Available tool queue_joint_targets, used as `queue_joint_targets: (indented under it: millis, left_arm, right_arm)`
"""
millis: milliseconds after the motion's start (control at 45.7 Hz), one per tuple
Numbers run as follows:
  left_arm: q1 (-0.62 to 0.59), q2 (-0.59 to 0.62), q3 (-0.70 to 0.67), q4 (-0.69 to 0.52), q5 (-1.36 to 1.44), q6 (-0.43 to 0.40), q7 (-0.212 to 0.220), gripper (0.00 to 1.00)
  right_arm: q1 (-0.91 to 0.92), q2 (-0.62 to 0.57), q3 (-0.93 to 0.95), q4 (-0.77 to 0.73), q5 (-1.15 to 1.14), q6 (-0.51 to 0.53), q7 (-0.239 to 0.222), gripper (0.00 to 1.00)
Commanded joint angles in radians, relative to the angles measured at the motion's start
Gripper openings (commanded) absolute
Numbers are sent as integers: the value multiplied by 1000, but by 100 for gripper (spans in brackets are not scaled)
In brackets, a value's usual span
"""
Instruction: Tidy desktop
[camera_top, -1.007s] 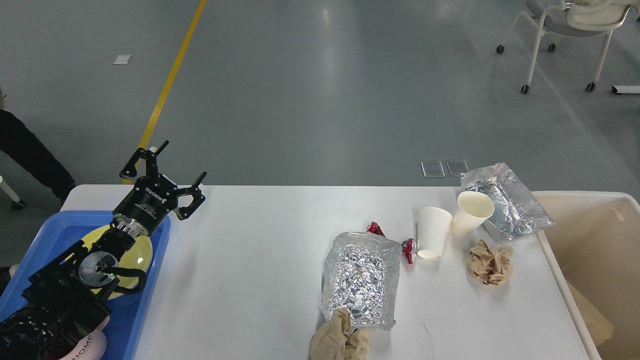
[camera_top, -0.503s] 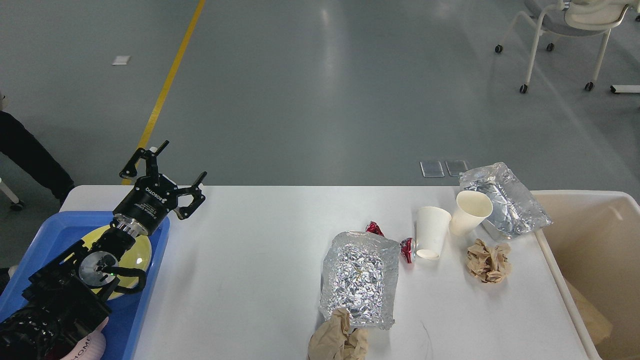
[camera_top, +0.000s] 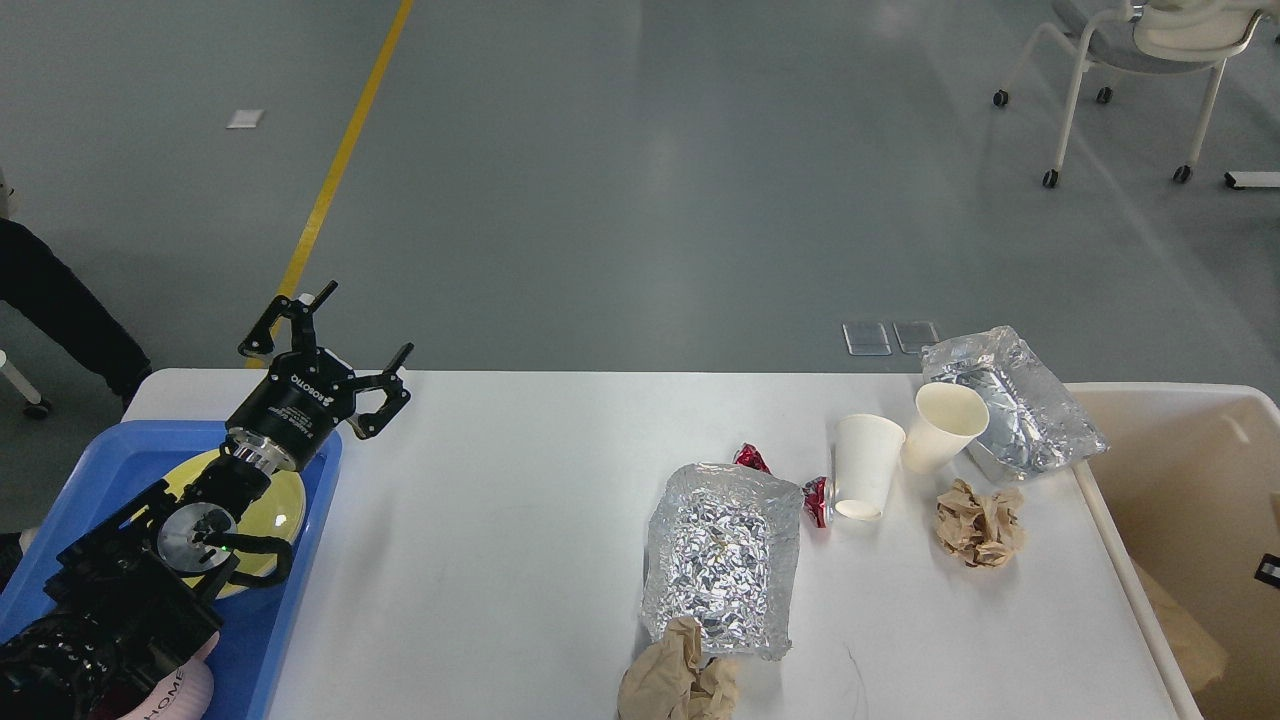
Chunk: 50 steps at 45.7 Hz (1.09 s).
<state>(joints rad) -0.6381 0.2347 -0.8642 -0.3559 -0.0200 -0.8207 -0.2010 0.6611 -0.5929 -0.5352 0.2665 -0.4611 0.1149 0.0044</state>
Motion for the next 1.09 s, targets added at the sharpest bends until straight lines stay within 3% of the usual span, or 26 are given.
queue_joint_targets:
  millis: [0,88,131,153,197,350,460,657,766,875,1072]
  left_arm:
    - [0,0,1,0,0,0,0,100]
    - [0,0,-1,0,0,0,0,100]
    - [0,0,1,0,-2,0,0,100]
    - [0,0,1,0,0,0,0,100]
    - [0,0,-1,0,0,0,0,100]
    - [0,0,-1,0,0,0,0,100]
    - [0,0,-1,0,0,0,0,100]
    - [0,-2,1,0,0,0,2,100]
    - [0,0,1,0,0,0,2,100]
    - [0,0,1,0,0,0,2,100]
    - [0,0,1,0,0,0,2,100]
  right_arm:
    - [2,18,37,3,1,2,0,20]
    - [2,22,35,5,1,2,0,24]
    - [2,25,35,5,1,2,0,31]
    - [2,28,35,5,1,2,0,43]
    - [2,28,38,5,1,0,-1,100]
    - [17,16,35,34,2,8,-1,100]
    - [119,-28,14,154,6,25,-3,100]
    - [572,-211,-236,590,1,135,-6,100]
    - [952,-228,-434,813,-1,265,-9,100]
    - [1285,-171,-569,957,-1,454,-9,100]
    - [1704,-12,-631,1140,6,782,-7,100]
